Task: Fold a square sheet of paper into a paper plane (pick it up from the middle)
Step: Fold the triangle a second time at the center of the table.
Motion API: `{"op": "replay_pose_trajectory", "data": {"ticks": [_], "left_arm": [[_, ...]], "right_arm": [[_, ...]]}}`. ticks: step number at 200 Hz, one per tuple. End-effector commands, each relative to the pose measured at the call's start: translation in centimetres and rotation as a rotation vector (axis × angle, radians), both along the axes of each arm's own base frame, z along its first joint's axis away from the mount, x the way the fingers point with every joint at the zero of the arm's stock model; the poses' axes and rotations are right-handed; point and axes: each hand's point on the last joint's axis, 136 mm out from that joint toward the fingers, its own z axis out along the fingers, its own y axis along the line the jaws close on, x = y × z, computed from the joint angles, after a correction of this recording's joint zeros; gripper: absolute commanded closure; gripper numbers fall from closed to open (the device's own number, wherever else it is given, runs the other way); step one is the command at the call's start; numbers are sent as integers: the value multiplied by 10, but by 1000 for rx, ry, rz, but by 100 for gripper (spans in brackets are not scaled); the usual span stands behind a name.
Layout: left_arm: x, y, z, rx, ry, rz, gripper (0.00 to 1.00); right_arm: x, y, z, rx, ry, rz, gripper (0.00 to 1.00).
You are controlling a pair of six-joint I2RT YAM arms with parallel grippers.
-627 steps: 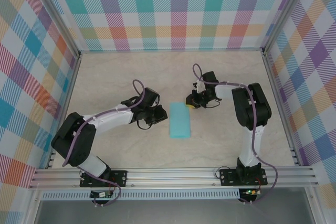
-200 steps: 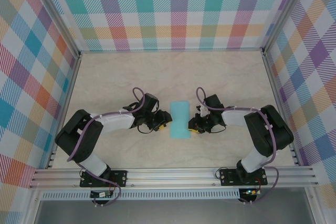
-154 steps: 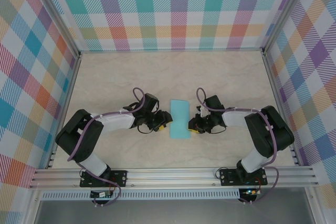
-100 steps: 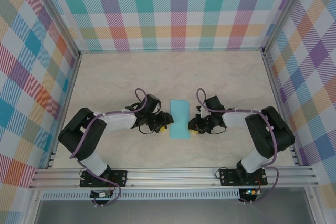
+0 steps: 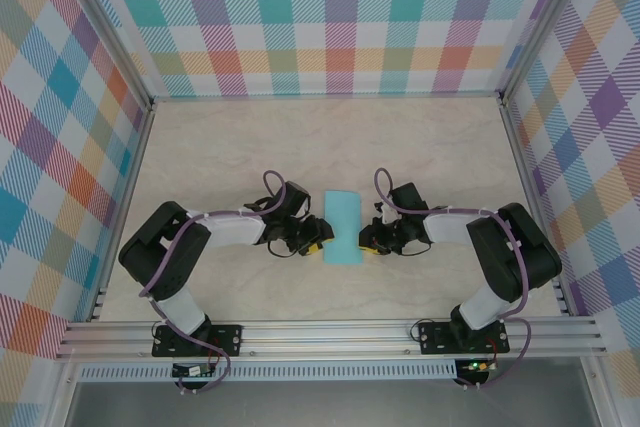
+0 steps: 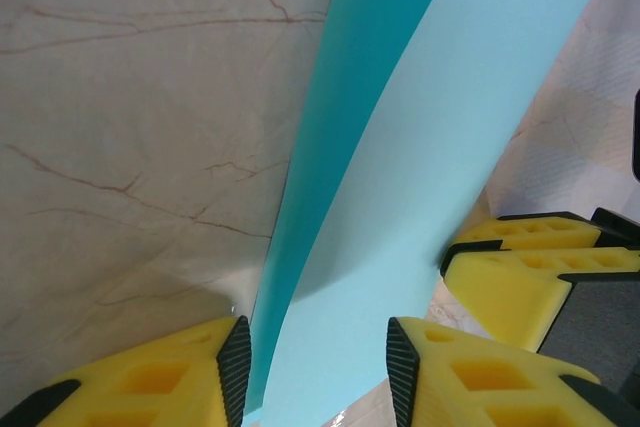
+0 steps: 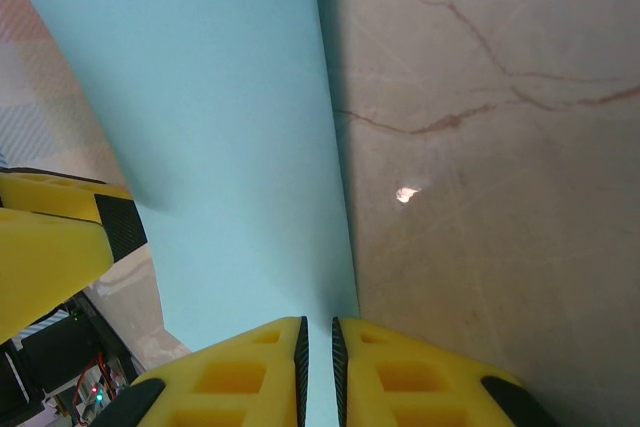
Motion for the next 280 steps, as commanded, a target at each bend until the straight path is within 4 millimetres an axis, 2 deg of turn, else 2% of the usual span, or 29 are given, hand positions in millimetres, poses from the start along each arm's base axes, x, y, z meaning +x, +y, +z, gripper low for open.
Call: {"op": "replay_pose_trajectory", "data": {"ticks": [1, 67, 95, 198, 280], "left_arm": [[-2, -11, 6, -32, -17, -42, 62], [-2, -14, 7, -49, -21, -51, 65], [1, -14, 10, -53, -38, -42, 59], [17, -35, 12, -104, -52, -56, 57], [27, -40, 27, -80, -141, -139, 50]], "right_arm": [[-21, -20, -30, -115, 96, -32, 82], [-22, -20, -32, -116, 99, -33, 82], [-22, -21, -33, -118, 103, -35, 82], [-23, -21, -36, -121, 108, -36, 82], [-23, -22, -37, -123, 112, -36, 82]]}}
